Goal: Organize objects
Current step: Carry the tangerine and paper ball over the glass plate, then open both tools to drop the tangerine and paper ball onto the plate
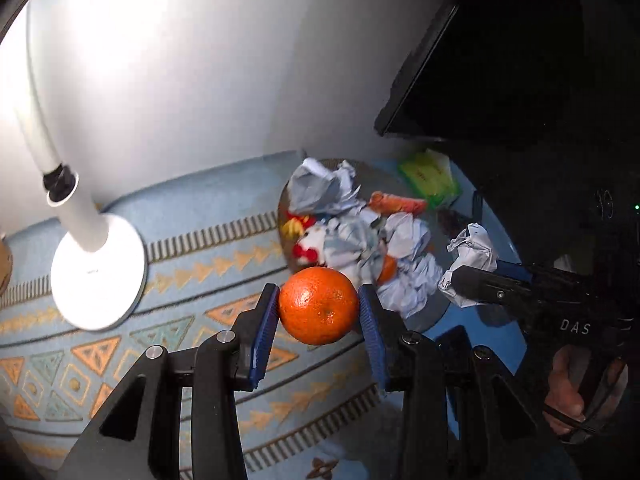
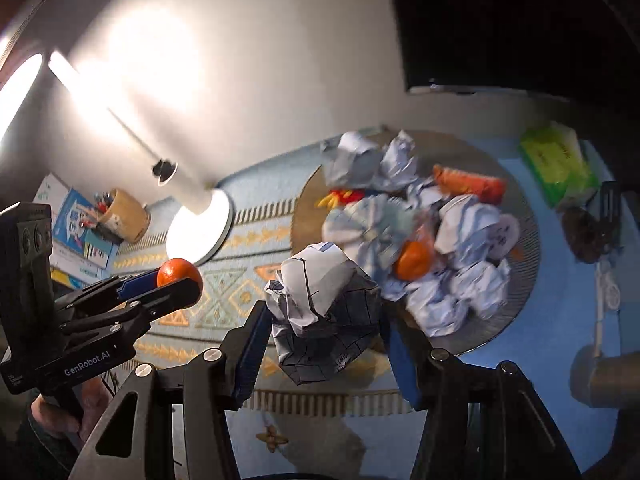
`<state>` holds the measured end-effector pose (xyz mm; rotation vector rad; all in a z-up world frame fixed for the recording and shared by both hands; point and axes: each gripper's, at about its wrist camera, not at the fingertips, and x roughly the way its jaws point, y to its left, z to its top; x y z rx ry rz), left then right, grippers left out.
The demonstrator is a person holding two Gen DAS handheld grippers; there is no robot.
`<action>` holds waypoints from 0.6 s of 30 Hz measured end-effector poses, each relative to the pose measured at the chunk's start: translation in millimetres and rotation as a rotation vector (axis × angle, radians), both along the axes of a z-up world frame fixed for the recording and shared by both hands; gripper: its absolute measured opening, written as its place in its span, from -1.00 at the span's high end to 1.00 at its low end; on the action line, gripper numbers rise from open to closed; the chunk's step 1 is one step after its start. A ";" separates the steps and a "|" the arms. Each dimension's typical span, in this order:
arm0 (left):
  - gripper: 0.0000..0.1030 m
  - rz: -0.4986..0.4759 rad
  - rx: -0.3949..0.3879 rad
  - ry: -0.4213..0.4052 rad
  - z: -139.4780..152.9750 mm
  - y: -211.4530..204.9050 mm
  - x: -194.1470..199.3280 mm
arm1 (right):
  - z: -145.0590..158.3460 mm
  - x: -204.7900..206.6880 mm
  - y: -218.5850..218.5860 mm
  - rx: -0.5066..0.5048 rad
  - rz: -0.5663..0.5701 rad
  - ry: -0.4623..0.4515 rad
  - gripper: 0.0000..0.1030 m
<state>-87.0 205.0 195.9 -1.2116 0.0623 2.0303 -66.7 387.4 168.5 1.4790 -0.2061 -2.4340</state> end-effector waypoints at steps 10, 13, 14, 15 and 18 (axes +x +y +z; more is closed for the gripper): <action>0.28 -0.080 -0.011 -0.001 -3.7 82.3 -50.7 | 8.2 -60.8 68.1 -0.097 -0.218 -0.026 -0.06; 0.28 -0.090 -0.019 -0.019 -15.1 96.0 -59.8 | 2.9 -74.3 70.4 -0.100 -0.221 -0.031 -0.06; 0.28 -0.093 -0.025 -0.026 -19.5 99.5 -62.8 | 0.6 -79.6 70.3 -0.097 -0.221 -0.034 -0.07; 0.28 -0.097 -0.034 -0.031 -23.9 103.5 -65.4 | -1.9 -85.5 69.9 -0.092 -0.218 -0.037 -0.06; 0.28 -0.113 -0.046 -0.026 -31.3 112.4 -67.4 | -10.4 -100.0 64.9 -0.084 -0.210 -0.054 -0.07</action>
